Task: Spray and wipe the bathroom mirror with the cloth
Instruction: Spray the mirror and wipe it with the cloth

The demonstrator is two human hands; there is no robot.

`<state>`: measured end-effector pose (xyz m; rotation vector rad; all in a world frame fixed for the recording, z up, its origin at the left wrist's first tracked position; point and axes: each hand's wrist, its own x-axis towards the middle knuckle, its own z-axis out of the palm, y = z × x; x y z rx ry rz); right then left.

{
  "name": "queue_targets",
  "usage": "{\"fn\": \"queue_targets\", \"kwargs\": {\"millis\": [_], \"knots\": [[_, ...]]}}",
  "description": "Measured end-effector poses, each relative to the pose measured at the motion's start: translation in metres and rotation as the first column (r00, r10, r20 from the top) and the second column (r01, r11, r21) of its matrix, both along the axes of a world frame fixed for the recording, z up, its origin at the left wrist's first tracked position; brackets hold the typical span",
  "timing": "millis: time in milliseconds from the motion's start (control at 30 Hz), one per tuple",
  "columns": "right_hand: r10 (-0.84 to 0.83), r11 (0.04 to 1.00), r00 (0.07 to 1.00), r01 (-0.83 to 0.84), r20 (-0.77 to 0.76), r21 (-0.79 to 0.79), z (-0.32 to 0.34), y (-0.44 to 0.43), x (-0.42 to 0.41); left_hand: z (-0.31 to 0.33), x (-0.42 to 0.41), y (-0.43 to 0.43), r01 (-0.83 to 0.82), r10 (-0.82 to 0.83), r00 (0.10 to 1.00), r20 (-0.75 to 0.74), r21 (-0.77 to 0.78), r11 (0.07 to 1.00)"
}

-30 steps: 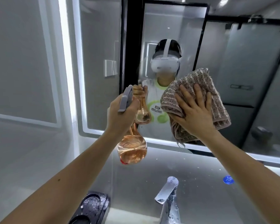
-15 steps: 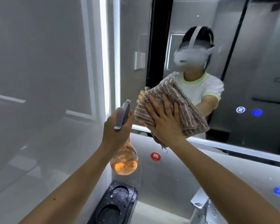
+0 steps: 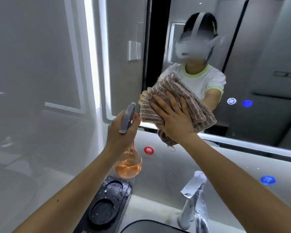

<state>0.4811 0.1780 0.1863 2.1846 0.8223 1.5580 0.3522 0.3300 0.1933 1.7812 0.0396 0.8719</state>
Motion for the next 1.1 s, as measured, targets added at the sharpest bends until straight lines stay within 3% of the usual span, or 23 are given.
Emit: {"fn": "queue_targets", "kwargs": {"millis": [267,467,600,833,1100], "knots": [[-0.032,0.999,0.999,0.032,0.022,-0.007,-0.009,-0.109,-0.002,-0.006,0.010,-0.087,0.192,-0.194,0.980,-0.050,-0.042,0.980],[-0.057,0.998,0.998,0.057,-0.001,0.020,-0.016,-0.174,-0.005,-0.001,0.019,-0.145,0.302,-0.304,0.952,0.035,0.052,0.952],[-0.084,0.996,0.996,0.084,-0.012,0.021,-0.021,-0.210,-0.007,0.003,0.018,-0.175,0.314,-0.317,0.948,0.033,0.078,0.946],[-0.097,0.989,0.982,0.113,-0.162,0.093,-0.030,-0.284,-0.015,0.007,0.014,-0.224,0.325,-0.329,0.944,0.021,0.102,0.940],[-0.160,0.982,0.977,0.172,-0.139,0.081,-0.039,-0.340,-0.017,0.010,0.019,-0.280,0.343,-0.346,0.938,-0.005,0.146,0.928]]}}
